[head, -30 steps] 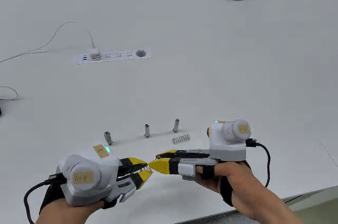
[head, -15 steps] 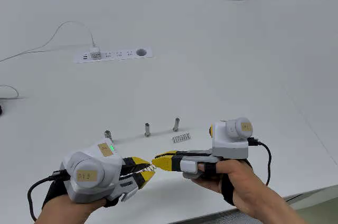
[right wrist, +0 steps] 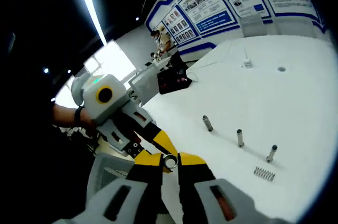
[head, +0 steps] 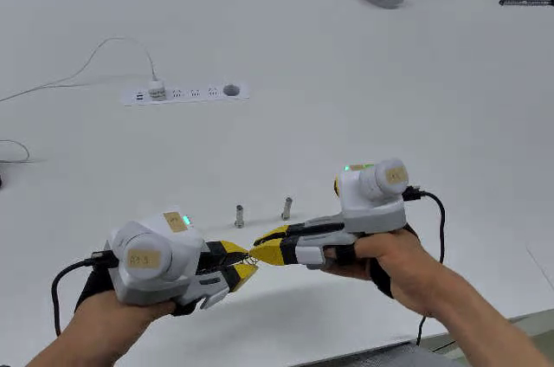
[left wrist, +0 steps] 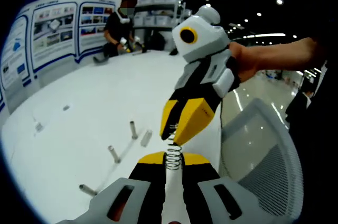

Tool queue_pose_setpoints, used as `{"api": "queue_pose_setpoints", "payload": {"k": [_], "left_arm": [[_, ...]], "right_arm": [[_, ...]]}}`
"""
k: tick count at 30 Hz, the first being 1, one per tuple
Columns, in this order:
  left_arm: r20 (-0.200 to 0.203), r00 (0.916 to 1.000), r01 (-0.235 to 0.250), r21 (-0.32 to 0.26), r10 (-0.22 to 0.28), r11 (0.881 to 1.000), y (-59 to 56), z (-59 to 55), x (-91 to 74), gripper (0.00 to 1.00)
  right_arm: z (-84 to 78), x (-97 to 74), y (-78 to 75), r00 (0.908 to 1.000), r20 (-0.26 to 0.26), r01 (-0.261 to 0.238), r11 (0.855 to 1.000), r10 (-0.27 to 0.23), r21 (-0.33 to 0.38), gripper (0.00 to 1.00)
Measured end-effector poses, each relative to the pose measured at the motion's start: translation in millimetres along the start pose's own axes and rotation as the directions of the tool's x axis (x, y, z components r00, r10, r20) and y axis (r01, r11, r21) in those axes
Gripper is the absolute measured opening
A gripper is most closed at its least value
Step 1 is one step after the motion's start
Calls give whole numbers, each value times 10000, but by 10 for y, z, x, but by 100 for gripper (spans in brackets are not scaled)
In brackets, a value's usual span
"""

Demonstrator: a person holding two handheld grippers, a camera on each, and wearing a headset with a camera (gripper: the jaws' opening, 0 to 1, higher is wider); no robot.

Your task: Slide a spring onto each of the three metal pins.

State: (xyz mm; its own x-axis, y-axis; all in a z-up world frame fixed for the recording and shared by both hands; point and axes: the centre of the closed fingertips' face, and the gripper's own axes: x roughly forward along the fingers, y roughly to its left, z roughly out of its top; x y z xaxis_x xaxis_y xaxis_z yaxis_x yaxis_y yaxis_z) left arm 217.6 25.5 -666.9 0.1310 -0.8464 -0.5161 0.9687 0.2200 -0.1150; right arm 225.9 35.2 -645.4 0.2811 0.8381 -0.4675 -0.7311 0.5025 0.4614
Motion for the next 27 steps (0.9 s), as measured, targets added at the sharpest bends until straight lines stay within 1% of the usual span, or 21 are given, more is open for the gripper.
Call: {"api": "queue_pose_setpoints", "payload": {"k": [1,2,3,5,6,7,9,11,12,14,15,16,17,18,20,21,22,24,26,27], "left_arm": [[36,10000,32,19,-32,10000,4,18,3,10],[88,9999,94,78,-94,9999,9,45,10,10],[113,9999,124,106,-125,9999,11,61,14,10],[188,9996,211,205,-215,9996,16,104,20,10],[217,9994,248,256,-254,9994,16,121,20,10],[256,9993,254,313,-262,9992,19,146,18,10],[313,9990,307,360,-319,9989,29,169,18,10],[349,9986,384,431,-399,9983,31,185,17,10],[363,9983,435,481,-453,9979,28,195,12,10],[384,9978,522,529,-542,9972,18,204,4,10],[383,9976,549,551,-570,9970,17,204,-1,10],[382,9975,570,564,-592,9968,17,204,-5,10],[378,9973,604,568,-626,9966,18,201,-13,10],[377,9972,624,567,-646,9964,17,200,-17,10],[370,9971,644,574,-666,9963,14,199,-27,10],[362,9971,654,566,-675,9962,13,195,-27,10],[303,9975,623,588,-642,9963,17,184,-29,10],[291,9973,656,581,-674,9961,6,182,-34,10],[230,9975,648,591,-662,9961,0,160,-39,10],[219,9975,661,563,-674,9962,-7,152,-43,10]], "right_arm": [[9,-6,7,9997,-234,-55,9996,49,-269,12],[19,-18,6,9981,-610,-140,9972,96,-734,12],[24,-26,6,9965,-837,-171,9950,88,-985,12],[46,-44,12,9911,-1324,-341,9865,128,-1600,12],[55,-51,15,9889,-1479,-422,9821,148,-1836,12],[77,-56,2,9865,-1636,-432,9734,60,-2249,12],[91,-57,22,9822,-1874,-645,9646,161,-2556,12],[92,-59,29,9747,-2229,-847,9526,183,-2921,12],[89,-63,40,9693,-2448,-1017,9430,222,-3170,12],[90,-60,61,9625,-2698,-1233,9294,267,-3480,12],[81,-57,67,9566,-2903,-1359,9192,248,-3696,12],[73,-54,67,9522,-3045,-1445,9128,233,-3820,12],[57,-53,70,9451,-3262,-1589,9018,211,-4019,12],[42,-53,65,9397,-3417,-1671,8944,171,-4148,12],[13,-32,66,9311,-3647,-1803,8850,127,-4294,12],[4,-23,66,9297,-3681,-1849,8793,117,-4388,13],[10,-7,73,9325,-3609,-1901,8731,174,-4490,13],[13,8,91,9353,-3521,-1962,8790,347,-4346,12],[3,20,86,9368,-3475,-1960,8844,412,-4235,12],[-1,28,94,9390,-3410,-1949,8865,450,-4197,12]]}}
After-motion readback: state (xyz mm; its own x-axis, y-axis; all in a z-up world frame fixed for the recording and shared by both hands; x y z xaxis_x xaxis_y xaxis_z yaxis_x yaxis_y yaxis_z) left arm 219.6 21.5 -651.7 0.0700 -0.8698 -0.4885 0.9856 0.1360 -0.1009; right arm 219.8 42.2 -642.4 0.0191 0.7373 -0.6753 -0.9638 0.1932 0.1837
